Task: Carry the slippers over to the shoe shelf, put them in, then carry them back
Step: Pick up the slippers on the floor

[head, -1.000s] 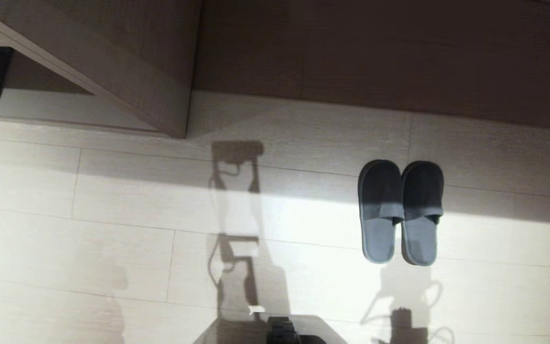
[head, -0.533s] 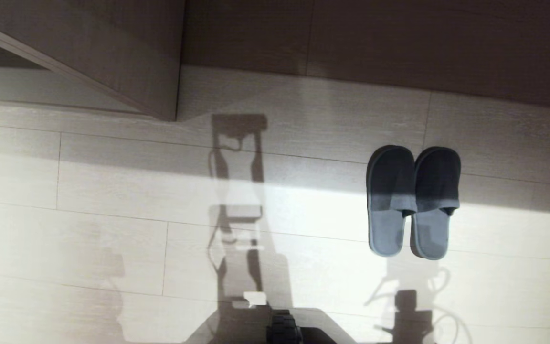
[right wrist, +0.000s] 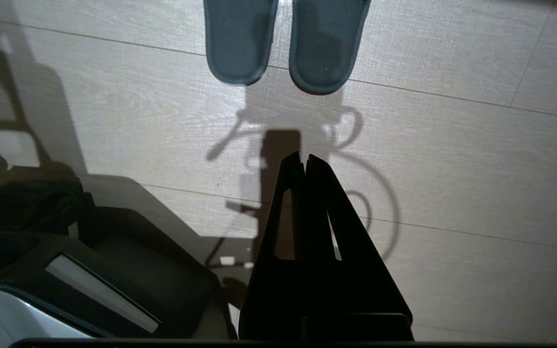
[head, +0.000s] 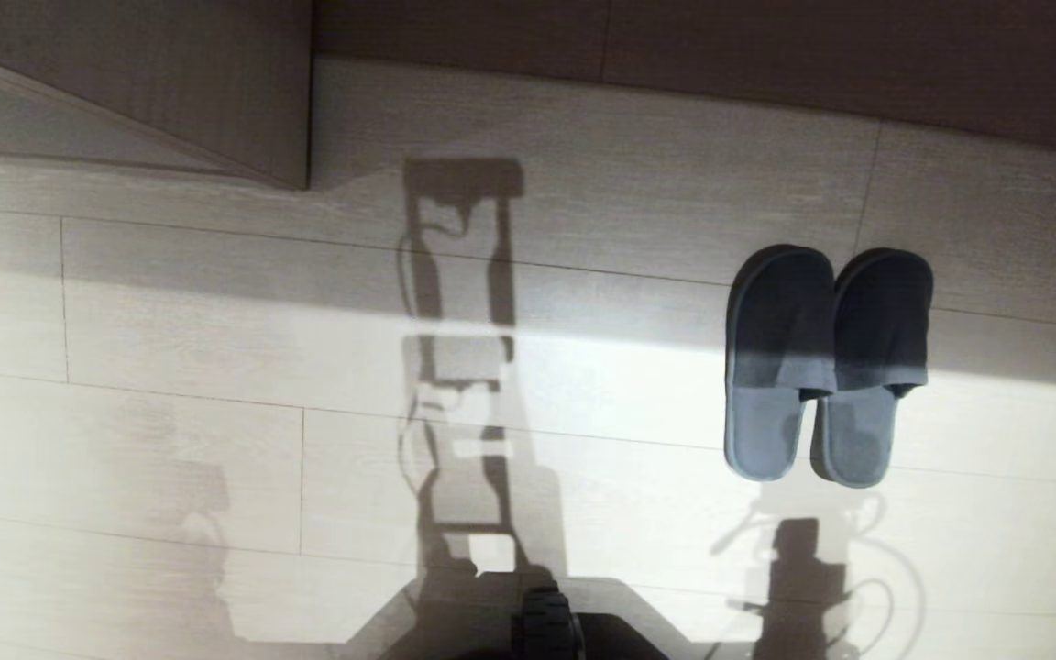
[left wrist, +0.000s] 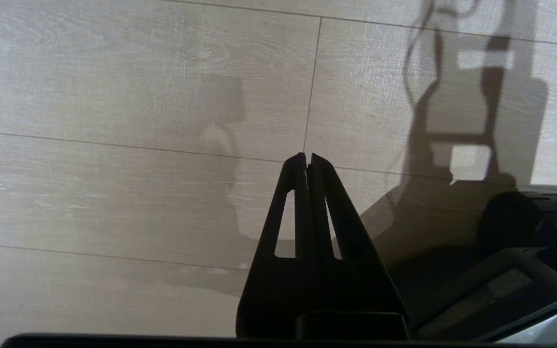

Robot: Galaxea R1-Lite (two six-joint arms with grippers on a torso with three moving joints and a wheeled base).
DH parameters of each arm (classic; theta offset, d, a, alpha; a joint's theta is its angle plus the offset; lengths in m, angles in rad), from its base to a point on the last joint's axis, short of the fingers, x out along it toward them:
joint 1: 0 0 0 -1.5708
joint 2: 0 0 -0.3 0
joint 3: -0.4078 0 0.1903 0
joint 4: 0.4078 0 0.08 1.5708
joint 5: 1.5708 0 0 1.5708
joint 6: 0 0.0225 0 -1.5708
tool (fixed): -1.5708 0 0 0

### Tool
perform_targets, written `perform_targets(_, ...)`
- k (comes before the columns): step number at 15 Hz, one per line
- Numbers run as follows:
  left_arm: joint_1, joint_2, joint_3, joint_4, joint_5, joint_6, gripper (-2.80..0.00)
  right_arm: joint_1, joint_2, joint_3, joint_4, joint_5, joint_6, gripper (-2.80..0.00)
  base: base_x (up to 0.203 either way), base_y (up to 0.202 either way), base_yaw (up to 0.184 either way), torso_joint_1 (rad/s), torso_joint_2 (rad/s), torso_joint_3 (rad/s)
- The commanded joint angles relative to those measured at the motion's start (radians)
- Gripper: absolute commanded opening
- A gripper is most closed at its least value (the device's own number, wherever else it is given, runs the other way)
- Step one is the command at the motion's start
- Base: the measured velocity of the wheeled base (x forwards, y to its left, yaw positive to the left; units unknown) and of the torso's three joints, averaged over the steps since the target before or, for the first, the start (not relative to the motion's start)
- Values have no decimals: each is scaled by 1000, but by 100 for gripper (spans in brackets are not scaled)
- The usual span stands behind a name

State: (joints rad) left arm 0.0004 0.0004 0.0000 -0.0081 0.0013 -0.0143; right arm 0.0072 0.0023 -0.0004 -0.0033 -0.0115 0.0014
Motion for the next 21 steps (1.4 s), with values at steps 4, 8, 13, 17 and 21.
perform_targets(4, 1, 0, 0, 0, 0, 0, -280, 0, 1, 0, 0, 1, -1, -280, 0, 0, 0, 4, 5, -117)
perform_targets(8, 1, 0, 0, 0, 0, -1, -280, 0, 1, 0, 0, -2, 0, -280, 0, 0, 0, 2, 1, -9)
perform_targets(13, 1, 0, 0, 0, 0, -1, -280, 3, 121, -118, 1, 67, -20, -280, 0, 0, 0, 0, 0, 0)
perform_targets(17, 1, 0, 0, 0, 0, 0, -280, 8, 420, -229, -88, 110, -51, -280, 0, 0, 0, 0, 0, 0)
perform_targets(21, 0, -2, 0, 0, 0, 2, -280, 8, 926, -325, -373, 115, -66, -280, 0, 0, 0, 0, 0, 0)
